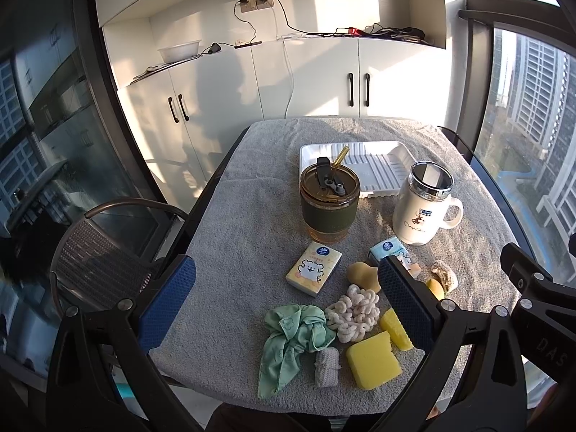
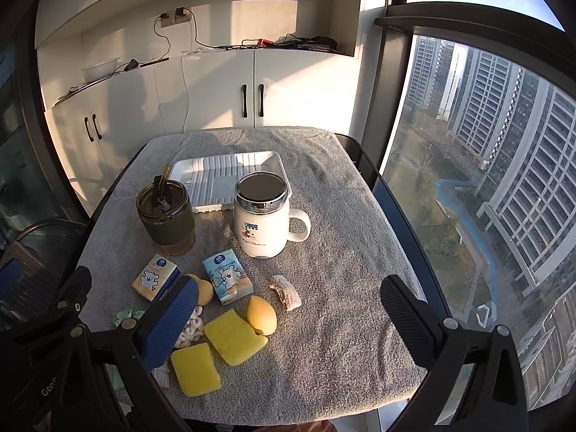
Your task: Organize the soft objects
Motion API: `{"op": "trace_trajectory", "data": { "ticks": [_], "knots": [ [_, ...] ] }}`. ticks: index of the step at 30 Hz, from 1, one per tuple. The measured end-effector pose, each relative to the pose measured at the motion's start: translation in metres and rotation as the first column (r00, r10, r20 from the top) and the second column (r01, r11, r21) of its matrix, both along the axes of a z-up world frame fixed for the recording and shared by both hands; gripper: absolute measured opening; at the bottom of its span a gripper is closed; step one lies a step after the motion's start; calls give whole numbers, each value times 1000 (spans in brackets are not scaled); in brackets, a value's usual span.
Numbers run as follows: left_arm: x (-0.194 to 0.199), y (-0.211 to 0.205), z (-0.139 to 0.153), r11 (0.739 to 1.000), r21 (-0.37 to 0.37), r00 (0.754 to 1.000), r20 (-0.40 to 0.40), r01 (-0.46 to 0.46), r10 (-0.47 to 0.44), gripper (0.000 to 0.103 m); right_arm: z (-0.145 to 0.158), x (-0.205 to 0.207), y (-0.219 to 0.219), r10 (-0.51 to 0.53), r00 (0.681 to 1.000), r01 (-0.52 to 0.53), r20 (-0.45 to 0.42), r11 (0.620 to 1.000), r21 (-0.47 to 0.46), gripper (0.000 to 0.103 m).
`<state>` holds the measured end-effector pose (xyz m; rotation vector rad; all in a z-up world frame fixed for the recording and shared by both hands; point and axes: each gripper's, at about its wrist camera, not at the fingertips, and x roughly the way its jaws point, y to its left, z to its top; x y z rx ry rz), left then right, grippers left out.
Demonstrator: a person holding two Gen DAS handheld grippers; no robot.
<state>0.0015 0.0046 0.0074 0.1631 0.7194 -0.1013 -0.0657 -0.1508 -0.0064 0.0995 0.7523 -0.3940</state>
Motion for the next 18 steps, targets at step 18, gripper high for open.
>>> {"op": "trace_trajectory", "data": {
  "ticks": [18],
  "knots": [
    [0,-1,2,1000,-2,1000,-4,1,-1,102,1,-1,1,-1,1000,1,0,1000,-5,103]
  ]
}}
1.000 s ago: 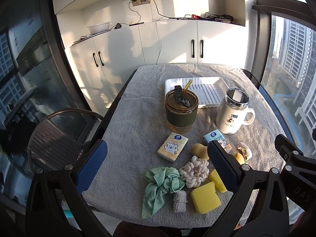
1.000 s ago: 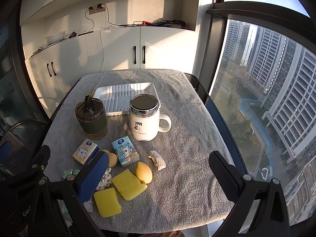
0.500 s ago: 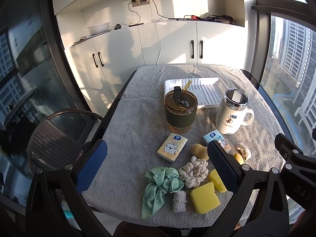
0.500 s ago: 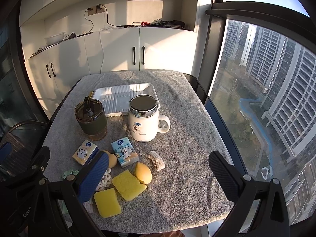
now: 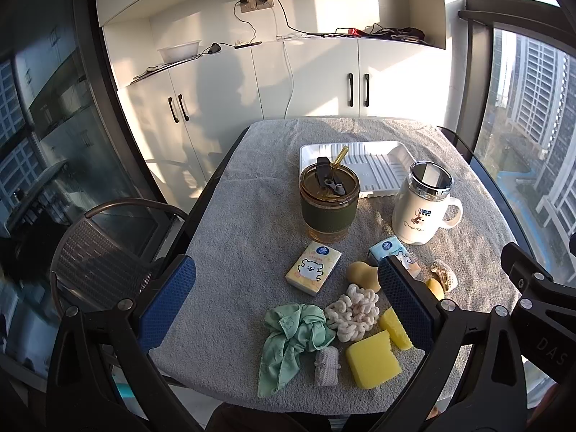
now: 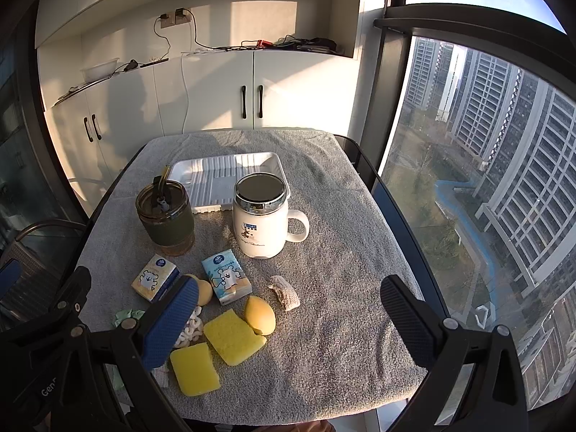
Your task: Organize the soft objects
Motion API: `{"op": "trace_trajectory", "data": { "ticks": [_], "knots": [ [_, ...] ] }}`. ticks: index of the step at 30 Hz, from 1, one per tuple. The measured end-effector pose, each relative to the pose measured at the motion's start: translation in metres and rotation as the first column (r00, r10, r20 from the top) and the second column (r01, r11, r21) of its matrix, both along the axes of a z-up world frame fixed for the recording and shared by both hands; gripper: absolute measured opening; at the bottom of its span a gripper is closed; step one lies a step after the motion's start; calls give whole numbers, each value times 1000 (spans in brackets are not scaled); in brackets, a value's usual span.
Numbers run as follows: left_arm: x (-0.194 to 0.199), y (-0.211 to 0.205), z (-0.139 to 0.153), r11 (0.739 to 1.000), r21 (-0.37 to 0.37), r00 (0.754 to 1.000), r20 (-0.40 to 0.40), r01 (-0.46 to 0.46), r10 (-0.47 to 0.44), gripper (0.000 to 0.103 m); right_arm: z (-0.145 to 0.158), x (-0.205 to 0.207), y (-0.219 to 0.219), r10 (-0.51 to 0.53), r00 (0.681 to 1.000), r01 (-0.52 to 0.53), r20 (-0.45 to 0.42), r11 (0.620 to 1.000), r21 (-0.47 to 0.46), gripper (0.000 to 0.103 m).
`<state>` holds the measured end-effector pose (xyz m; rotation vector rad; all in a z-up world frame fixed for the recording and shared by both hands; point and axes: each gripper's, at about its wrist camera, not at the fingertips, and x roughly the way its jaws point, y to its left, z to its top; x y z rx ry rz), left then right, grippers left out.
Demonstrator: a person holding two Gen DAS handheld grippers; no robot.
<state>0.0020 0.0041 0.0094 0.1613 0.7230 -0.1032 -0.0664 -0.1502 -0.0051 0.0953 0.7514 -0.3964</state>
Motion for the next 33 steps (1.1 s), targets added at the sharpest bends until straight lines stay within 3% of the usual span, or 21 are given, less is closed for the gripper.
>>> {"op": "trace_trajectory", "data": {
  "ticks": [17,23,33],
  "knots": [
    [1,1,-11,1000,10,1000,-26,6,-5,102,-8,3,-1,6,1000,-6,-28,1000,12,103],
    [0,6,-34,999,15,997,-57,49,-48,102,-26,8,-1,20,998,-19,-58,1000,19,103],
    [-2,26,-87,998,15,982,-180,59,-56,102,-64,3,10,109,992,-108,-67,994,18,103]
  ]
}}
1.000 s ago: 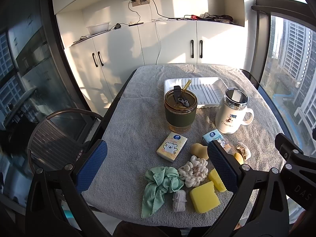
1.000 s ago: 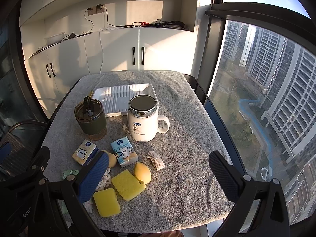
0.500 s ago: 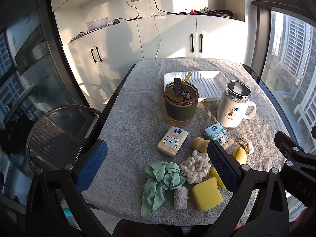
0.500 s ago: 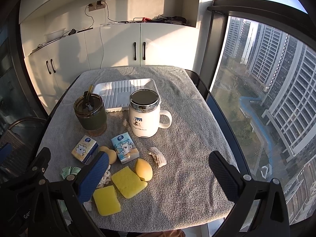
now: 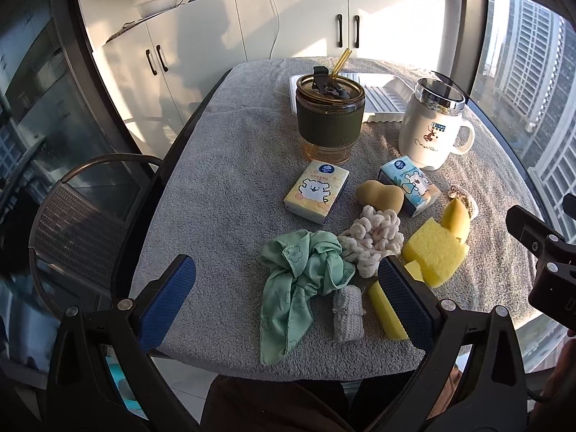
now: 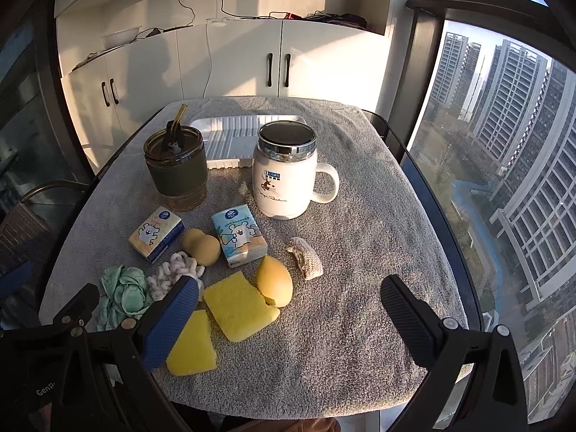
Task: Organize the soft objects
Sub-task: 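Grasp the mint-green cloth with the left gripper while the right gripper grasps a yellow sponge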
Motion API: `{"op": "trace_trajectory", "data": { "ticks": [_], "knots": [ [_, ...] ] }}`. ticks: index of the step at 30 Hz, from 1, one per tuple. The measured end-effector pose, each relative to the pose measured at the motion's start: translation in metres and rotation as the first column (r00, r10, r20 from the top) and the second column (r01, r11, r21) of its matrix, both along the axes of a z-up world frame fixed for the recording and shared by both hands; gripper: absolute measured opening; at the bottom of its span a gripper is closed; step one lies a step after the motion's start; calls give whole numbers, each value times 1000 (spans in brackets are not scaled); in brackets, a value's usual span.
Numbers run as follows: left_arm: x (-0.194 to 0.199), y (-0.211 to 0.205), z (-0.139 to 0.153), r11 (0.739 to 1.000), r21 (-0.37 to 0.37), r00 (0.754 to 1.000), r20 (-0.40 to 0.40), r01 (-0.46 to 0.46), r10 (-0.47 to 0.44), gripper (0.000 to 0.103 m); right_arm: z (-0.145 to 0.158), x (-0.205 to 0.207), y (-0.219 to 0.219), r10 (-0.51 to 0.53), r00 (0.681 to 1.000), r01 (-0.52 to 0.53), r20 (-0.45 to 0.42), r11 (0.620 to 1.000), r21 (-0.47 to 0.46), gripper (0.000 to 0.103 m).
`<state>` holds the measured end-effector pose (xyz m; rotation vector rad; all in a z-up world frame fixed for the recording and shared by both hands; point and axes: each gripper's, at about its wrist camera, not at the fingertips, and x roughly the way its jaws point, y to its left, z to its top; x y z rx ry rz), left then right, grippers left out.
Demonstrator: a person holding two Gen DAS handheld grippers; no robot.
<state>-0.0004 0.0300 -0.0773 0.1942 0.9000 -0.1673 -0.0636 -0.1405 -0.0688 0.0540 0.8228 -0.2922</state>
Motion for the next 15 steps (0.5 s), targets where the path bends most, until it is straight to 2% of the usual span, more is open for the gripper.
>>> {"op": "trace_trajectory", "data": {
  "ticks": [4,8,11,15],
  "knots": [
    [-2,9,-21,1000,29,1000,-30,7,-6,102,-10,-10,7,55,998,-54,25,998,-24,103],
    [-2,22,-42,1000,14,997,-71,18,-17,102,-27,-15,13,106,994,-104,24,994,-45,103],
    [0,29,-57,1000,9,995,-98,13,-12,102,-41,-16,11,135,991,-135,23,991,0,103],
    [5,29,-68,1000,9,994,-108,6,-5,100,-62,-19,8,187,982,-190,35,972,134,99]
  ]
}}
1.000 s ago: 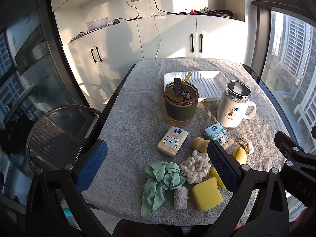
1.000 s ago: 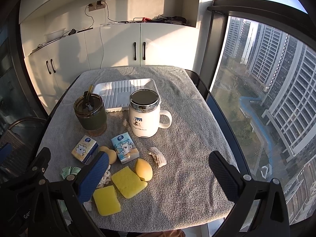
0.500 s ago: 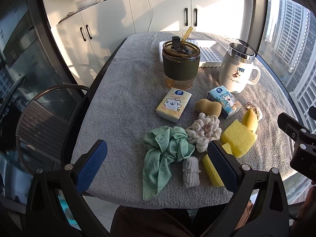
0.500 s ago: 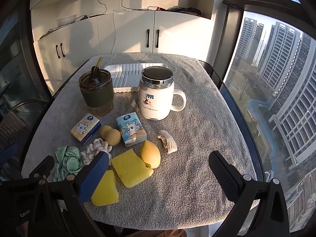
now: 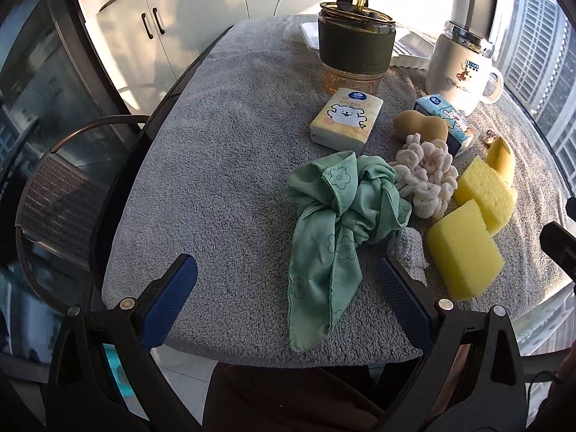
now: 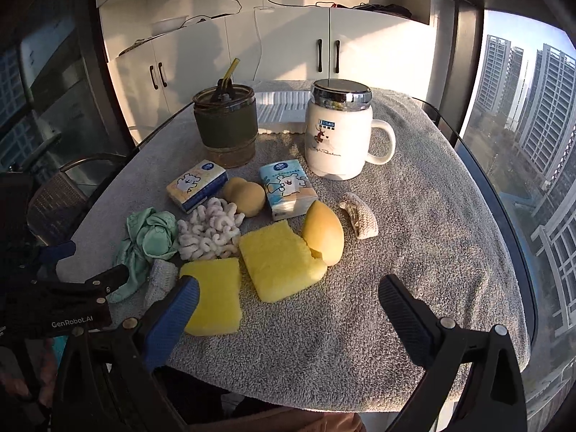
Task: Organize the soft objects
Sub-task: 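Grasp the mint-green cloth with the left gripper while the right gripper grasps a yellow sponge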
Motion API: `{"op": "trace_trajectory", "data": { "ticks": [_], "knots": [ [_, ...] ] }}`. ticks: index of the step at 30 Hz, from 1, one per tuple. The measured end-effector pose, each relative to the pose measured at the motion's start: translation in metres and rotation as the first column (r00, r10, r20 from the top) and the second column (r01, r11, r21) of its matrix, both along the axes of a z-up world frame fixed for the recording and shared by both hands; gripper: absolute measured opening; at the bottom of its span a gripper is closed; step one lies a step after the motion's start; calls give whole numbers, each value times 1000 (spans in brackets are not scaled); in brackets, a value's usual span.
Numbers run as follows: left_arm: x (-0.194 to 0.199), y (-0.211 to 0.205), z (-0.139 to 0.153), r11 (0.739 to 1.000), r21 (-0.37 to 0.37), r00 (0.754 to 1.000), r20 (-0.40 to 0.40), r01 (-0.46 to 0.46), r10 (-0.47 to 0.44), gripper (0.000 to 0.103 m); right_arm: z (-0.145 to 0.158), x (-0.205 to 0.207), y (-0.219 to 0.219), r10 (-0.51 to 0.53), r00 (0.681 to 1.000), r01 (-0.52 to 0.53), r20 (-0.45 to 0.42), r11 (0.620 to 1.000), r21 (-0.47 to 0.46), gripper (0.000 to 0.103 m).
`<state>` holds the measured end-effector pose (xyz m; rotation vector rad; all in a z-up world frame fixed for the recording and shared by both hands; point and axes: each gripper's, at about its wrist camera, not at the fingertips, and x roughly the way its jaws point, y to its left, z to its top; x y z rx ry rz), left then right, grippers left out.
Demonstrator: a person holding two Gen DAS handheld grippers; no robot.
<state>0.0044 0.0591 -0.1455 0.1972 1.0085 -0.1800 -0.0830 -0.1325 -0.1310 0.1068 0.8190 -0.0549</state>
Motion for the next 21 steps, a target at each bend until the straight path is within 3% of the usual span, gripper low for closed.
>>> {"op": "trace_trajectory", "data": {
  "ticks": [6,8,10,15,21],
  "knots": [
    [11,-9,-11,1000,-6,1000,11,20,-20,100,-24,1,-6,4,1000,-4,-5,992,128,97],
    [16,-9,-15,1000,-13,1000,5,15,-15,99,-30,6,-10,-23,1000,25,-16,991,131,92],
    [20,-8,-19,1000,-18,1000,-8,16,-16,96,-34,9,-11,-37,999,41,-32,992,121,79],
    [22,-3,-23,999,-41,1000,-8,21,-21,96,-39,10,13,130,989,-118,-66,980,158,78],
    [31,-4,-23,997,-77,999,-25,31,-33,96,-45,15,58,197,977,-201,-84,979,-36,81]
  ]
}}
